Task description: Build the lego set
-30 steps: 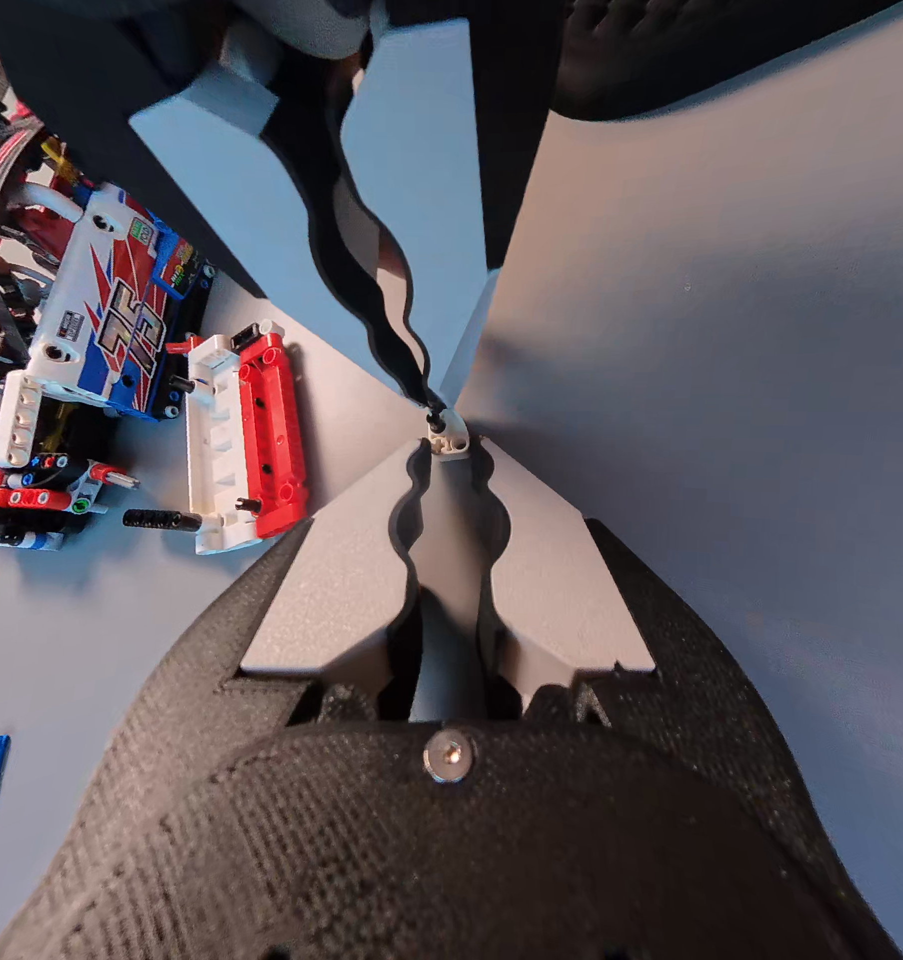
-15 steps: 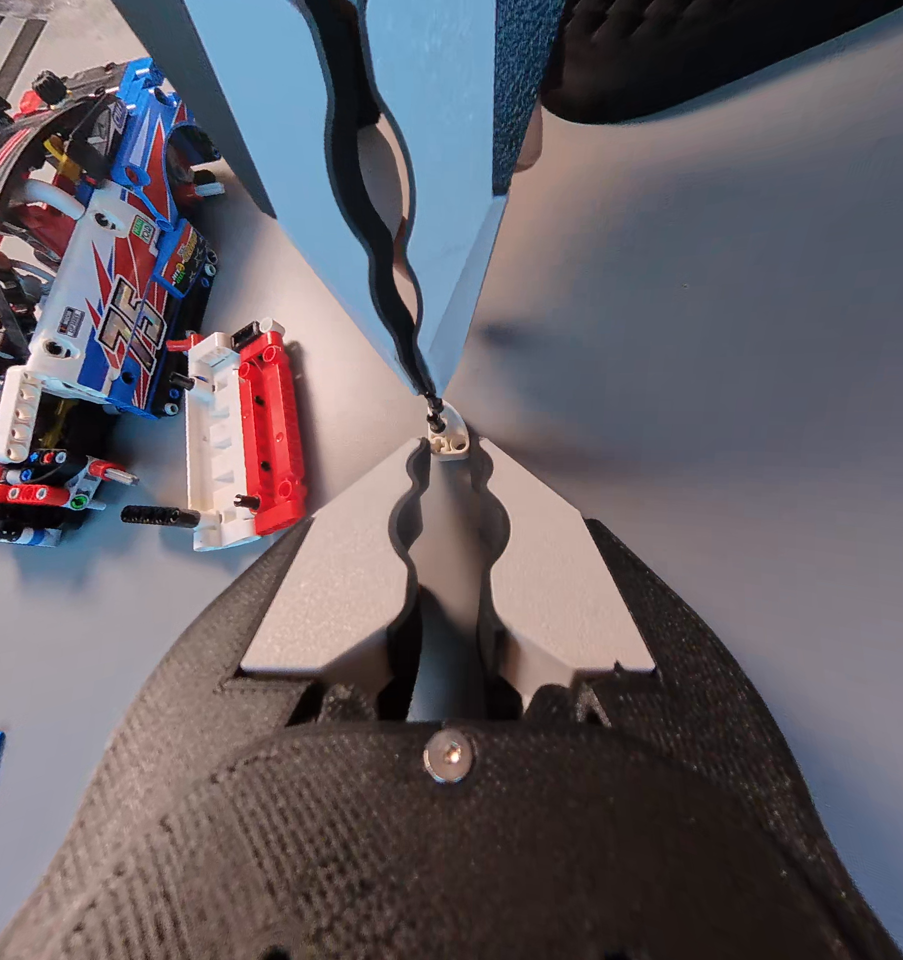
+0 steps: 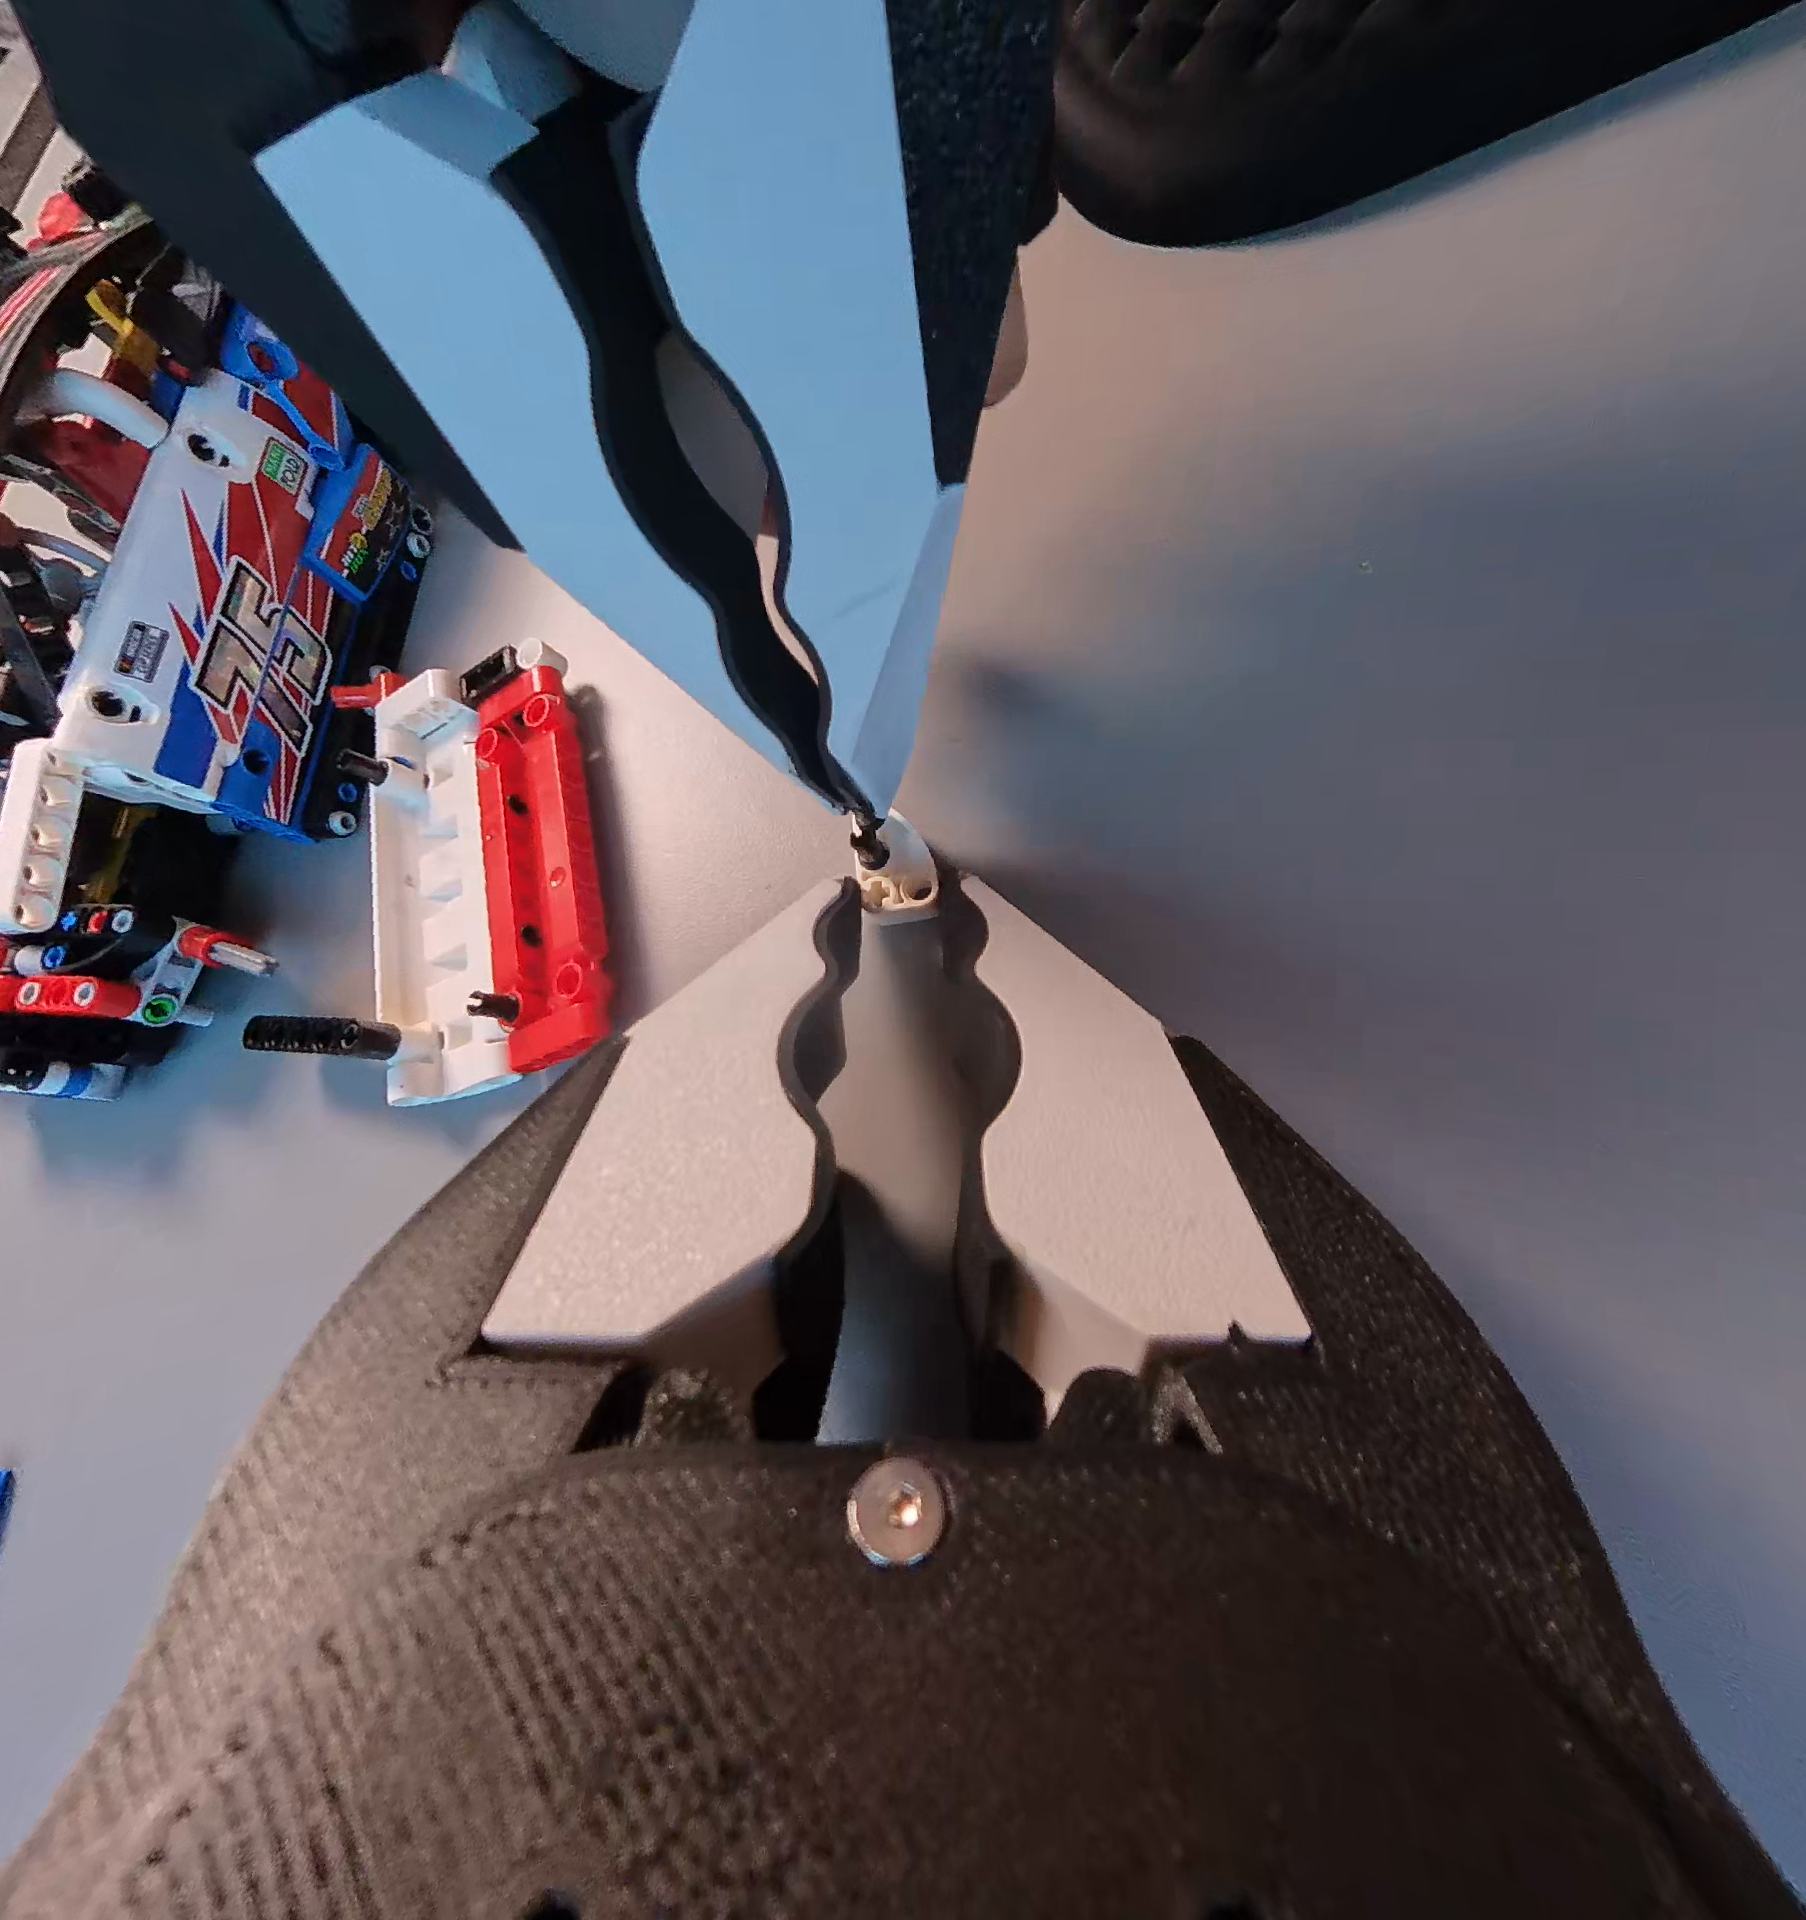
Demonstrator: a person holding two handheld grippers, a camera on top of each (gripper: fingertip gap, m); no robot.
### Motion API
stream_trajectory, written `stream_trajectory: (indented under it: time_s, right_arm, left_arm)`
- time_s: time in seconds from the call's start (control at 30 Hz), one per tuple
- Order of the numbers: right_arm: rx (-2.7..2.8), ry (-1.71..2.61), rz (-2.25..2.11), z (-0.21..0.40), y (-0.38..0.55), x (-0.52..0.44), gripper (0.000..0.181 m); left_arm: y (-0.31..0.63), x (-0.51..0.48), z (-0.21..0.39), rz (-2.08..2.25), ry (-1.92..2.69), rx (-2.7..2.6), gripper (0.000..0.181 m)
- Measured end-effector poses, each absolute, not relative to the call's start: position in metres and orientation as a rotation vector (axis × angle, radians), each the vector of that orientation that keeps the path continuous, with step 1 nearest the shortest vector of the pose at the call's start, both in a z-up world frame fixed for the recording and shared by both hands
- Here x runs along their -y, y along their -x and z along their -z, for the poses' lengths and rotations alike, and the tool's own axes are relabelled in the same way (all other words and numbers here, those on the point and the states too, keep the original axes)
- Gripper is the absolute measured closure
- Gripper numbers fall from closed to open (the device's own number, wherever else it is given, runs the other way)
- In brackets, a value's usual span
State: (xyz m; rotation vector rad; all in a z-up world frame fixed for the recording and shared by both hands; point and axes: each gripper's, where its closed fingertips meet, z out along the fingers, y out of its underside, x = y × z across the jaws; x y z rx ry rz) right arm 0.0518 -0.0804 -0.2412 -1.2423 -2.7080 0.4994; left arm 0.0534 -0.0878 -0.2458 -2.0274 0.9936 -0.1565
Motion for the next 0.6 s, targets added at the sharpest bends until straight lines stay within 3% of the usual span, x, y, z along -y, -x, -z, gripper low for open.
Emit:
stream_trajectory:
  time_s: [0.03,0.27,0.6]
  right_arm:
    - [2.678,1.235,-0.533,0.240,-0.051,0.081,0.181]
    - [2.379,1.221,-0.877,0.234,-0.060,0.078,0.160]
    - [2.400,1.104,-0.828,0.244,-0.052,0.086,0.160]
  left_arm:
    - [-0.053,0.088,0.246,0.156,2.027,-0.994,0.168]
    - [-0.053,0.090,0.245,0.149,1.988,-1.038,0.168]
    - [-0.052,0.088,0.244,0.129,1.974,-1.034,0.168]
